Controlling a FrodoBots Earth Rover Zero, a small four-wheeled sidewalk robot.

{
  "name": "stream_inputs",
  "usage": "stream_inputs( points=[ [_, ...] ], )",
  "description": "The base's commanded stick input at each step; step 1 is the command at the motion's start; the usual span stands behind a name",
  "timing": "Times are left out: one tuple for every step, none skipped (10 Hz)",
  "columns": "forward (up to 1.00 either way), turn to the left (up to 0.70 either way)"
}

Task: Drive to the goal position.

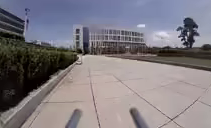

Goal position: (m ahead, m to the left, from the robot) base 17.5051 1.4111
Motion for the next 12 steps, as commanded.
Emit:
stream_inputs(
  points=[
    [0.70, 0.00],
    [0.70, 0.00],
    [0.70, 0.00],
    [0.70, 0.00],
    [0.70, 0.00],
    [0.70, 0.00],
    [0.70, 0.00],
    [0.70, 0.00],
    [0.70, 0.00],
    [0.70, 0.00],
    [0.70, 0.00],
    [0.70, 0.00]
  ],
)
